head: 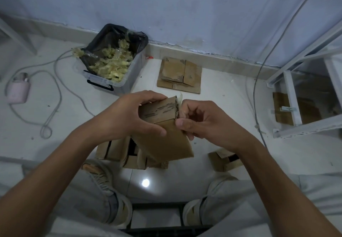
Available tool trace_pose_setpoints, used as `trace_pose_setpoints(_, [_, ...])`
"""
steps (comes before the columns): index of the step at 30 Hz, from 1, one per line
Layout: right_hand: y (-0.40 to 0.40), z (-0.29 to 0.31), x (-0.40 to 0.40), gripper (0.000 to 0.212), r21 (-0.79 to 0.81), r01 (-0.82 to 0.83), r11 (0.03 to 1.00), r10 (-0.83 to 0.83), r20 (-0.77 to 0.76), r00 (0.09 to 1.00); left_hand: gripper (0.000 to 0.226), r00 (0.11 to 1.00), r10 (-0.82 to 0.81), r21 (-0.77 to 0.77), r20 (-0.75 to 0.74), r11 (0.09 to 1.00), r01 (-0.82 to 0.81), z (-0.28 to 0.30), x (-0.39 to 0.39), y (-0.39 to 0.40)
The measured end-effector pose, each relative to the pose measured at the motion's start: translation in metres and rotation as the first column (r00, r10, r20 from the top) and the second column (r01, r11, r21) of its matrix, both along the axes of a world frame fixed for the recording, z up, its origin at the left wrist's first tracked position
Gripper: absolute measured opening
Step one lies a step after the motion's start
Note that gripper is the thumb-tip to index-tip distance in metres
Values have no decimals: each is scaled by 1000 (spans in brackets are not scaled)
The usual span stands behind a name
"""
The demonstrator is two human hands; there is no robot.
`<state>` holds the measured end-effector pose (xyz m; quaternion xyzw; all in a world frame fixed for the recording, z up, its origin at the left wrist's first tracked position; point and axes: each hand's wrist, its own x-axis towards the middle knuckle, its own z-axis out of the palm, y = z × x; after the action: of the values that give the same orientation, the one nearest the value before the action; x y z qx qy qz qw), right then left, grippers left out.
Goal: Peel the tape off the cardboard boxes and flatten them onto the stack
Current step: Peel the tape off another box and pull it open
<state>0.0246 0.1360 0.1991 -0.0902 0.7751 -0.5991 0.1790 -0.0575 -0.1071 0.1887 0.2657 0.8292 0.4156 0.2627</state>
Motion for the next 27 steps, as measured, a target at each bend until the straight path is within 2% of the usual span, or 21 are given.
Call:
trace_pose_setpoints(4, [17, 4, -2, 29, -48, -147, 988, 153, 134, 979, 89, 994, -100, 5, 42, 995, 100, 0, -1, -2])
trace_pose_setpoints(6, [20, 1, -4, 27, -44, -157, 987, 163, 200, 966, 89, 994, -109, -14, 7, 994, 109, -1, -1, -4])
trace_pose_setpoints(8, [14, -3, -7, 30, 50, -132, 990, 118, 215, 969, 90, 994, -94, -45, -61, 995, 92, -3, 1, -4])
trace_pose_setpoints(11, [0, -9, -8, 46, 269, -9, 963, -23, 113, 993, 96, 983, -51, -98, -175, 995, 34, -8, 5, -2])
trace_pose_setpoints(13, [-7, -14, -5, 41, 338, 152, 929, -148, -38, 988, 97, 952, -50, -144, -303, 990, 6, -11, 8, 1])
trace_pose_setpoints(16, [-11, -22, -5, 23, 295, 264, 918, -228, -151, 962, 97, 901, -42, -177, -432, 984, -39, -12, 13, 6])
trace_pose_setpoints(20, [-12, -22, -7, 17, 246, 357, 901, -334, -132, 933, 96, 861, 5, -172, -508, 979, -107, -11, 14, 9])
trace_pose_setpoints(23, [-12, -21, -8, 18, 130, 418, 899, -414, -58, 908, 95, 859, 32, -148, -511, 981, -125, -11, 16, 11])
trace_pose_setpoints(27, [-11, -20, -8, 21, -93, 517, 851, -497, 171, 850, 92, 887, 107, -81, -450, 984, -160, -13, 20, 13])
